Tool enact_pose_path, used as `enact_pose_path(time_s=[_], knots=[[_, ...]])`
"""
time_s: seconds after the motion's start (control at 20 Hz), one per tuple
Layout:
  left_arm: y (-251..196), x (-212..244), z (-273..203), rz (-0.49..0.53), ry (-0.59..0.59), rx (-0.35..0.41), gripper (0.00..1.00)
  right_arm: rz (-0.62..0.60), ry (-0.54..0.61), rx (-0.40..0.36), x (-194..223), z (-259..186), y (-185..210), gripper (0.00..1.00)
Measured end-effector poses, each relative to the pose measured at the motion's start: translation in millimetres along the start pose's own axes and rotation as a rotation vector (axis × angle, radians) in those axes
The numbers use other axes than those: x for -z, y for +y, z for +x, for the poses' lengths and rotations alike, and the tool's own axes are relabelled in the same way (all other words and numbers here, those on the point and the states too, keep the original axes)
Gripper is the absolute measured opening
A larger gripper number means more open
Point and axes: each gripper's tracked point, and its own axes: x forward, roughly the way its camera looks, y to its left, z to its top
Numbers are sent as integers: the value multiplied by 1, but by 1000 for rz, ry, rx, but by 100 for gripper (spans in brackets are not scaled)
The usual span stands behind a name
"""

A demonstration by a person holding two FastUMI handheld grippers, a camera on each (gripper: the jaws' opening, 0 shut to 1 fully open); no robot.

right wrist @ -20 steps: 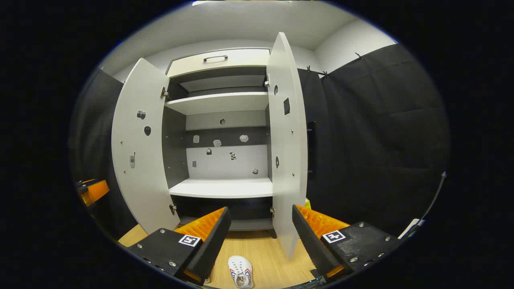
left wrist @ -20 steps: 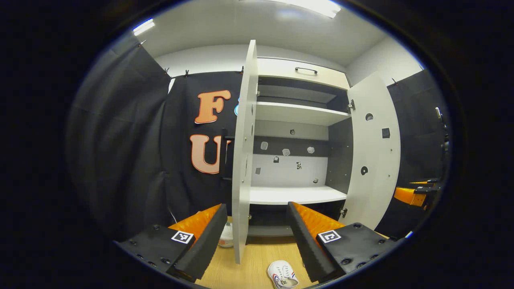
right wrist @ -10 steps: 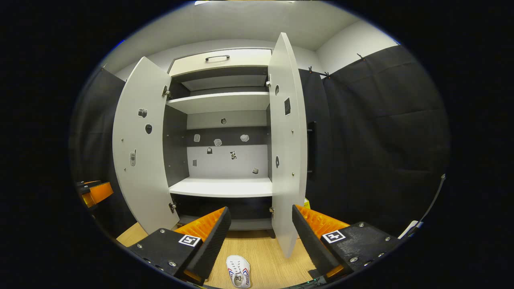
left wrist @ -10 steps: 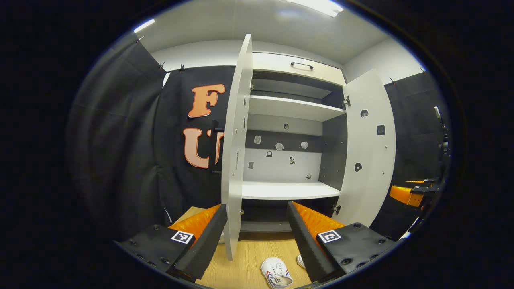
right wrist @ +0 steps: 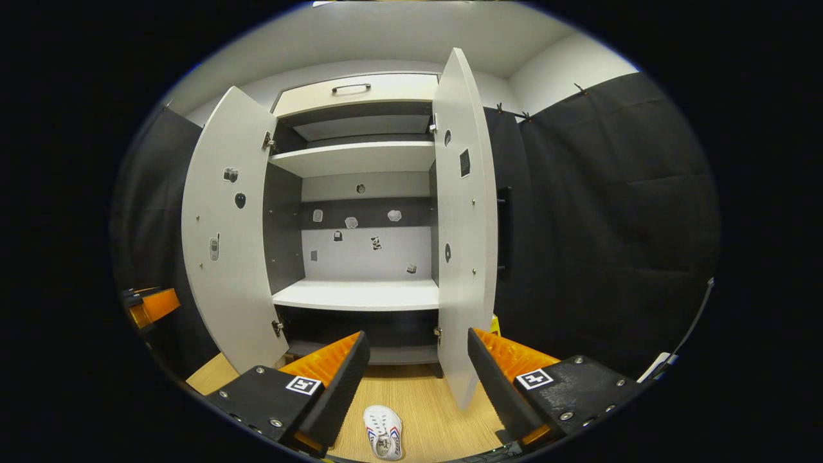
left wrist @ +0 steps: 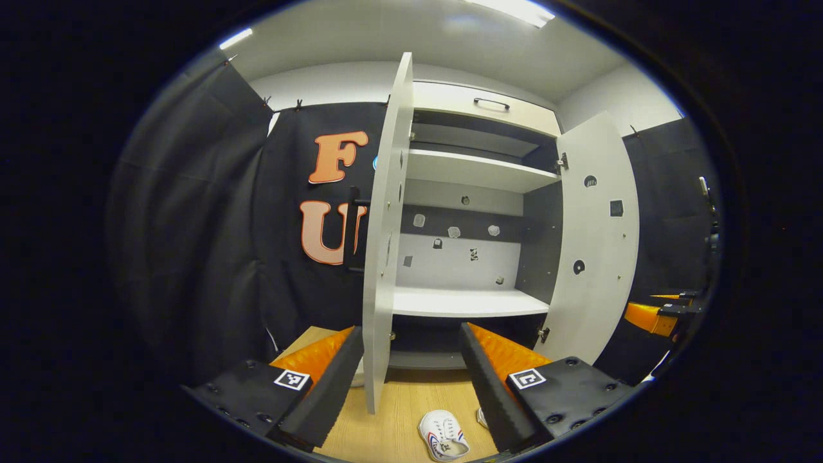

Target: Grab one shoe with the right hand and put it into the shoe cabinet, grab the other shoe with the left hand and put it into the shoe cabinet; then close the right door with the right hand and the left door with the left hand.

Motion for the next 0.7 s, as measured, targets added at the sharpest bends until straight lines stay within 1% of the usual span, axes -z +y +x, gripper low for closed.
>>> enact_pose_path(time_s=[0.05,0.1,0.15,0.3,0.35,0.4,0.45,0.5,0.65,0.7], knots=[[0,0,0,-4,0,-1,94,0,2,0,2,0,0,94],[-1,-1,0,-8,0,0,94,0,5,0,4,1,1,94],[-1,-1,0,-10,0,0,97,0,9,-1,5,2,2,94],[-5,-2,0,1,-2,7,97,-8,25,8,15,5,0,94],[-6,0,0,4,2,10,99,-14,31,10,20,7,0,94],[-6,0,0,5,4,13,99,-19,40,12,26,8,1,94],[-7,2,0,6,7,13,94,-23,51,10,33,10,2,94],[-7,2,0,5,9,12,97,-29,67,3,42,11,4,94],[-4,2,0,-5,12,9,97,-38,124,-11,78,21,7,94],[-4,3,0,-6,12,7,94,-39,154,-10,95,24,7,94]])
